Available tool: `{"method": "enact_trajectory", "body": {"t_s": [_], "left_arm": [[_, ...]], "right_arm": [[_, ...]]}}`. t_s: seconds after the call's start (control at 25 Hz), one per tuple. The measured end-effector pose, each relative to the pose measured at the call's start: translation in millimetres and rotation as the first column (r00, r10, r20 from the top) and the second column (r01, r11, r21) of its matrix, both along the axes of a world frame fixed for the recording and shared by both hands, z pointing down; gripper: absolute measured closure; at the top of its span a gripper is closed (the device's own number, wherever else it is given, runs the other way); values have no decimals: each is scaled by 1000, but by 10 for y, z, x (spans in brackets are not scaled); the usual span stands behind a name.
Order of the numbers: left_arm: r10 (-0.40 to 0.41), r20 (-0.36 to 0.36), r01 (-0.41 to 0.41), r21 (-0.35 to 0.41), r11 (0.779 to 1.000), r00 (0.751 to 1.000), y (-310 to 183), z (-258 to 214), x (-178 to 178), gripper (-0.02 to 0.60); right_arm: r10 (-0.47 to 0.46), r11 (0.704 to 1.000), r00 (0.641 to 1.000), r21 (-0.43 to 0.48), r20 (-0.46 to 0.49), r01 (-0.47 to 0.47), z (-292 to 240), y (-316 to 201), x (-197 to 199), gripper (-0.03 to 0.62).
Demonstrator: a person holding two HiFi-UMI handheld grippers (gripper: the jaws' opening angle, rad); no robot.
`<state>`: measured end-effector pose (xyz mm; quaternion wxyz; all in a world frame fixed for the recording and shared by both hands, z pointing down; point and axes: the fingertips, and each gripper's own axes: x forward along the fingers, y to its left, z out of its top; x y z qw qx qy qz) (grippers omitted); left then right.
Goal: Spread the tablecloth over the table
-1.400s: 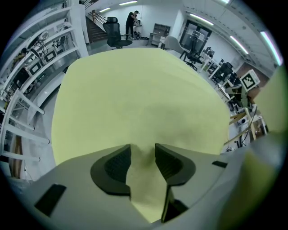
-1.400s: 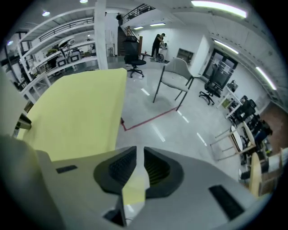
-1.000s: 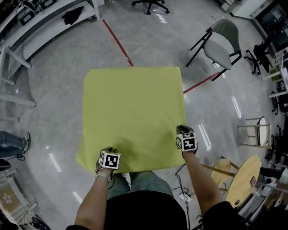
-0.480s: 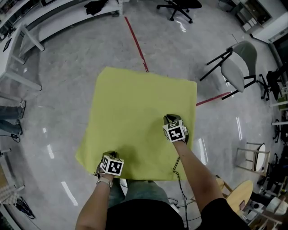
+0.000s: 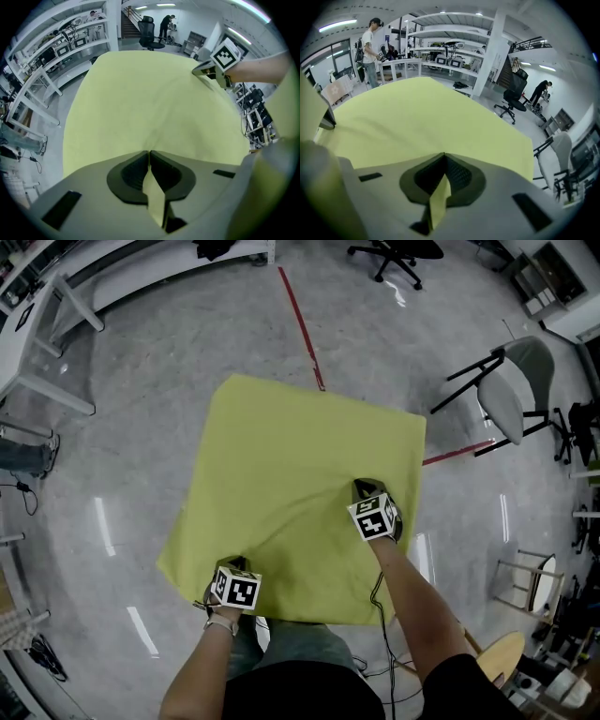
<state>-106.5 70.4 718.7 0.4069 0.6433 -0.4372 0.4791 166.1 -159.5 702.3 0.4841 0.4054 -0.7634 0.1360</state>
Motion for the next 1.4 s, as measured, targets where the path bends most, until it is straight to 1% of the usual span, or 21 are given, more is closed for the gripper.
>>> {"method": "enact_trajectory", "body": {"t_s": [0.12,0.24,0.48,0.72,0.84,0.92,1.12,1.2,1.28,1.36,1.4], "left_arm": [[-23,7,23,32,999,1000,-109,-13,-9,561],[-11,35,9,55,998,999,-205,-27,7,563],[-4,33,1,94,996,999,-481,-31,67,565],[1,37,-5,106,994,999,-784,-59,103,565],[14,46,-19,100,995,999,-851,-68,121,565],[30,41,-34,100,994,999,-826,-73,124,563],[83,-6,-82,115,990,997,-828,-241,130,561],[80,-15,-77,144,987,997,-933,-364,69,561],[47,-26,-41,191,981,999,-1122,-520,-30,561],[20,-30,-12,229,973,999,-1360,-673,-148,561],[18,-22,-13,244,970,1000,-1482,-731,-211,561]], "right_arm": [[47,999,998,-16,40,-47,4,-82,52,582],[40,999,998,-17,39,-39,-12,-165,73,582],[68,998,996,8,48,-69,-16,-380,179,582],[113,994,990,-2,81,-113,4,-608,286,582],[129,992,988,0,86,-129,-4,-656,308,582],[132,991,987,9,90,-134,1,-647,305,582],[157,987,981,5,114,-159,4,-648,312,582],[181,983,973,-20,143,-180,1,-634,308,580],[215,977,960,-39,182,-211,-34,-623,324,580],[257,966,941,-33,219,-256,-108,-647,381,580],[281,959,931,-26,234,-283,-149,-666,427,579]]}}
